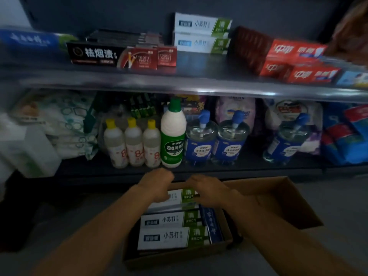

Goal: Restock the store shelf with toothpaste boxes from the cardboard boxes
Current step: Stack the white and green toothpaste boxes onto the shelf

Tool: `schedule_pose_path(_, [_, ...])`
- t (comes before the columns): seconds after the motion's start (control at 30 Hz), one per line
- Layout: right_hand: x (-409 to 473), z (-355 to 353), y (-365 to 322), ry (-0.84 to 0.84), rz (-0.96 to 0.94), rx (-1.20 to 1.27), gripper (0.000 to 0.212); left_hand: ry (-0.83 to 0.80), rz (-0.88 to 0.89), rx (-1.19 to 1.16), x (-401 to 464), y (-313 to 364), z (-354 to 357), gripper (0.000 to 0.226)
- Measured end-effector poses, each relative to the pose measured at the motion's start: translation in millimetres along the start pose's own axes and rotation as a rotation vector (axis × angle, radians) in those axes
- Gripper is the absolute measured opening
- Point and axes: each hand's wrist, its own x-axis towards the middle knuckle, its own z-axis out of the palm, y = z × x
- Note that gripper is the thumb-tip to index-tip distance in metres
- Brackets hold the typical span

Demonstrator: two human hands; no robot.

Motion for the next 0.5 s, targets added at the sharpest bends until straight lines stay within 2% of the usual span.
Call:
schedule_pose_path(0.17, [29.0,55.4,21.1,-0.071,0.015,0.038,0.057,-0.095,-0.039,-0.106,24.9,-20.3,42.2,0.029])
schedule_pose_path(0.33, [52.1,84.3,28.2,-0.096,0.042,-0.019,0.053,-0.107,-0.033,-0.152,37.3,-31.3,67.1,0.029])
schedule_pose_path(0.5, [63.6,97.8,23.9,-0.146,0.106,-0.075,0.070,-0.102,-0.048,-0.187,42.3,-39.9,75.4,0.030])
